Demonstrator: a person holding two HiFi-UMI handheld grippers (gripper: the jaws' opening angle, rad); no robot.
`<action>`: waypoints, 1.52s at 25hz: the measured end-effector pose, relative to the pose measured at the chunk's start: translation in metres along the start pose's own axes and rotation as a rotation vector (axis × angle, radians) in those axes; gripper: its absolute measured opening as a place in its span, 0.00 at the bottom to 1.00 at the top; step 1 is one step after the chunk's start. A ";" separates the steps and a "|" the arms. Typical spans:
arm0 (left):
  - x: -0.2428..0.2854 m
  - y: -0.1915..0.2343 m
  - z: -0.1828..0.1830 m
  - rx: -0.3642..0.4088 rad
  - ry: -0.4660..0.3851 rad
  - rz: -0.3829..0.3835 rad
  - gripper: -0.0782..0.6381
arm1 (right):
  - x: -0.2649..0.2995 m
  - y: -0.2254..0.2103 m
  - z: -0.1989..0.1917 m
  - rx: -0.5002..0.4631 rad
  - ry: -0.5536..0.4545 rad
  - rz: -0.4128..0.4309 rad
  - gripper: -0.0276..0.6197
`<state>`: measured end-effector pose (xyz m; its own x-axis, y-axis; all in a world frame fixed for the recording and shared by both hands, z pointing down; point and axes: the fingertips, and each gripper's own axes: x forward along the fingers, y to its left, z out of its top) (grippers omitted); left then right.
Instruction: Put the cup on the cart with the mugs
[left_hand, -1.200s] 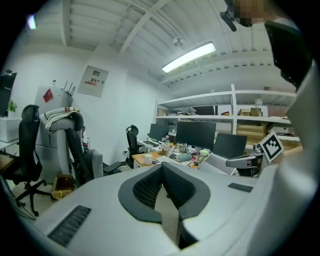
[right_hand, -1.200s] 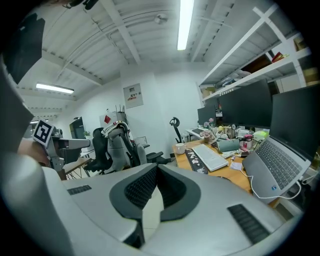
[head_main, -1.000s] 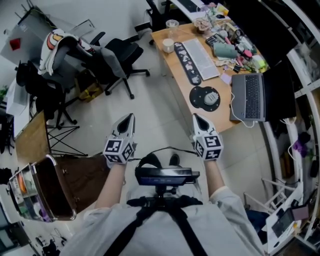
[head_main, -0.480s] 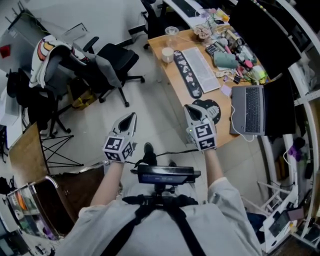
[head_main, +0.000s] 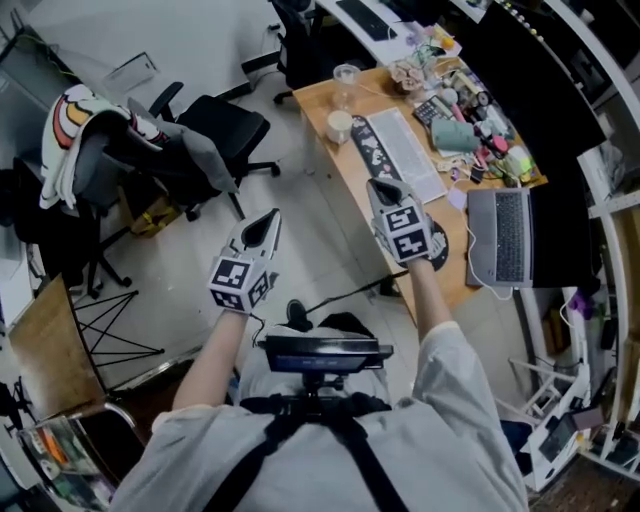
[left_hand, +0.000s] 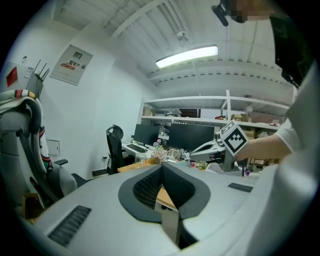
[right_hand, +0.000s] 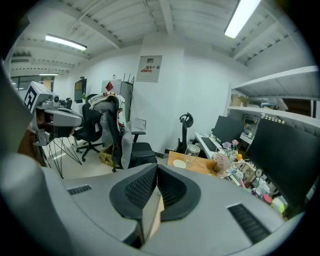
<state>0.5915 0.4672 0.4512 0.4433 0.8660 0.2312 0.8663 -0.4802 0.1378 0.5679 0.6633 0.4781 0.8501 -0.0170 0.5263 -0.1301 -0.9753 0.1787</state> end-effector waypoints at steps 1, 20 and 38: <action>0.007 0.006 0.003 0.007 -0.001 -0.008 0.11 | 0.009 -0.003 0.002 -0.004 0.010 -0.005 0.05; 0.179 0.070 -0.001 0.001 0.120 0.006 0.11 | 0.207 -0.081 -0.021 -0.021 0.246 0.152 0.21; 0.310 0.117 -0.025 -0.037 0.195 0.029 0.11 | 0.355 -0.124 -0.075 -0.093 0.540 0.309 0.77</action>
<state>0.8245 0.6756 0.5629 0.4115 0.8104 0.4171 0.8434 -0.5120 0.1627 0.8476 0.7948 0.7050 0.3916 -0.1576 0.9065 -0.3934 -0.9193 0.0101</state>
